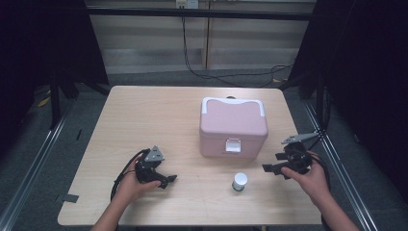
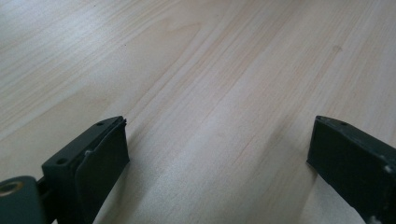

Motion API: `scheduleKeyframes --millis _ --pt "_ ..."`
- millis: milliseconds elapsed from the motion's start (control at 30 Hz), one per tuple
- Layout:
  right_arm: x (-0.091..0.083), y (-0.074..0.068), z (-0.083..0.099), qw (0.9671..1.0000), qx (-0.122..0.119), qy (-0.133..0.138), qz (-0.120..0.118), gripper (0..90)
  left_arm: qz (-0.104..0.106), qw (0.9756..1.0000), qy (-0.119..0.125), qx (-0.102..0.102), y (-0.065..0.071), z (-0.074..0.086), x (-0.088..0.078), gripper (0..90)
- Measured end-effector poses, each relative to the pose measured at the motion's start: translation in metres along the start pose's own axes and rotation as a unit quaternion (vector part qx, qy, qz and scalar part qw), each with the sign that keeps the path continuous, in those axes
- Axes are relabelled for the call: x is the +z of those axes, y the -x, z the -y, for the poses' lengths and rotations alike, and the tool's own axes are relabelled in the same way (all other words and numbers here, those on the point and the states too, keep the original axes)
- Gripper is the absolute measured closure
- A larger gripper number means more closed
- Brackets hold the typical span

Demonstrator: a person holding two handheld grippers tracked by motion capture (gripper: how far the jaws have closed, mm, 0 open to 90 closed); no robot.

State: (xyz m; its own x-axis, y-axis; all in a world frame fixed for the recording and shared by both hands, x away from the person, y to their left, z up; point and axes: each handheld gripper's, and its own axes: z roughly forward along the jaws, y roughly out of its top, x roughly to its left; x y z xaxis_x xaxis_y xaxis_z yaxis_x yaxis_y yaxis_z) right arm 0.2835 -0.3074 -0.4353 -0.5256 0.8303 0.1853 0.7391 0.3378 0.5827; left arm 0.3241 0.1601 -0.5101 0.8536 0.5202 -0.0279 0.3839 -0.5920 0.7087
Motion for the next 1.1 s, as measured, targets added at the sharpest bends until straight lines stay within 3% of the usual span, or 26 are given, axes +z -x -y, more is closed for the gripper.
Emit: scheduleKeyframes --millis 233,633,833,1100 --pt "-0.021 0.004 -0.035 0.9994 -0.003 -0.026 0.023 20.0 0.0 1.0 0.0 0.0 0.0 0.0 0.0 4.6" --pt "-0.044 0.007 -0.094 0.9987 -0.003 -0.026 0.044 20.0 -0.001 1.0 0.003 -0.001 0.0 0.0 0.0 4.7" --pt "-0.04 0.013 -0.117 0.9982 0.006 -0.022 0.056 20.0 -0.001 1.0 0.002 -0.001 0.0 0.0 0.0 4.7" --pt "-0.023 0.019 -0.143 0.9969 0.016 -0.023 0.074 20.0 -0.001 1.0 0.003 -0.001 0.0 0.0 0.0 4.7"
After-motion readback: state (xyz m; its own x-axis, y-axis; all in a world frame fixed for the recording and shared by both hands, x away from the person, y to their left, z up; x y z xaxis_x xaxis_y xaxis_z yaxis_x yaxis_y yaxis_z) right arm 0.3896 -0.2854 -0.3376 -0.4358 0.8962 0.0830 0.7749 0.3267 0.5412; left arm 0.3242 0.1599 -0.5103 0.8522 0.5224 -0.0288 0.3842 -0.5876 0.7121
